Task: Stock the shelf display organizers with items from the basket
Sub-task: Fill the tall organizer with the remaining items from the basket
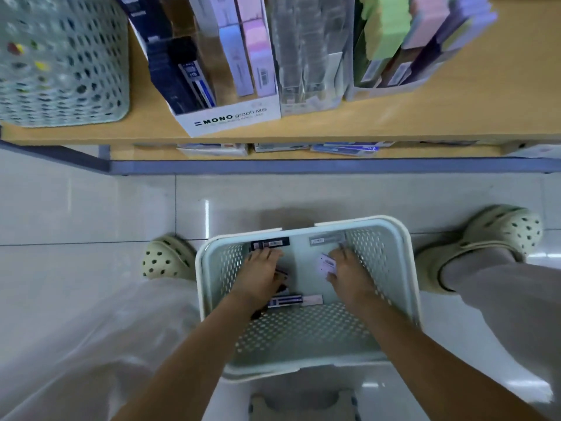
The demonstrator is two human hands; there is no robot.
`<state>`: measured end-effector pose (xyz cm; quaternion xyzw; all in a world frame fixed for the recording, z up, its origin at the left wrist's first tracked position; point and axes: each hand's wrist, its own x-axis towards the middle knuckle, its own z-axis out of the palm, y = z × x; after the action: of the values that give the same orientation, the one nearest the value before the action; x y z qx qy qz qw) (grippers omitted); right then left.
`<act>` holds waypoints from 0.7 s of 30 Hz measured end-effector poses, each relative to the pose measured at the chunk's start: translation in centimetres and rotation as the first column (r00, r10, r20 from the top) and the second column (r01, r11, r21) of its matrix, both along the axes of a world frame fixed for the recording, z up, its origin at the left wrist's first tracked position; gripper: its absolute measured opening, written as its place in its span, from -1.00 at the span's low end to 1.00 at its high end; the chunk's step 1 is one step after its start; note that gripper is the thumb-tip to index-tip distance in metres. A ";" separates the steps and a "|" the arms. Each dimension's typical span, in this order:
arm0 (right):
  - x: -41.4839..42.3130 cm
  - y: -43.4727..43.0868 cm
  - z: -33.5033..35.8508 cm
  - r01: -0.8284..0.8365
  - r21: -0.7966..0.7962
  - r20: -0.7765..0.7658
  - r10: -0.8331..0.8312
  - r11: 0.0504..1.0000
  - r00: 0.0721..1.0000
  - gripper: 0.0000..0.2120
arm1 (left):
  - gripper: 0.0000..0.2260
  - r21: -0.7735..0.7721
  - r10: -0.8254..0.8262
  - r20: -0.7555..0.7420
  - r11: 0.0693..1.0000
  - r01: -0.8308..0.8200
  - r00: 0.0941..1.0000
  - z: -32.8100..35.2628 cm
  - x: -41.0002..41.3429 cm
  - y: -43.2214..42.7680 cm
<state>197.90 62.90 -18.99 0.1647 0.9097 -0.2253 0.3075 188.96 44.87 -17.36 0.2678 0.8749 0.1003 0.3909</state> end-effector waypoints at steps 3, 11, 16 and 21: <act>0.1 -0.4 -0.5 0.000 0.056 0.010 0.000 0.998 1.000 -0.57 | -0.53 -0.077 -0.052 0.002 0.996 0.052 0.999 -1.3 0.1 -0.1; -0.1 -0.3 -0.3 -0.098 0.055 0.098 0.092 0.994 0.991 -0.65 | -0.52 -0.215 -0.181 -0.084 0.963 0.159 0.980 -2.1 -0.1 0.4; 0.1 -0.2 0.7 -0.055 -0.032 0.030 0.056 0.998 0.998 -0.76 | -0.55 -0.079 -0.043 -0.023 0.996 0.041 0.999 -1.2 0.0 0.6; -0.9 -1.4 3.2 0.345 -0.323 -0.111 -0.397 0.881 0.911 -0.80 | -0.80 0.157 0.512 0.210 0.823 -0.545 0.833 1.6 1.6 2.9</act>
<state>197.03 61.46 -15.83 0.2679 0.8402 -0.4274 0.1989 190.59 47.78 -15.81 0.0453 0.8652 0.3179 0.3851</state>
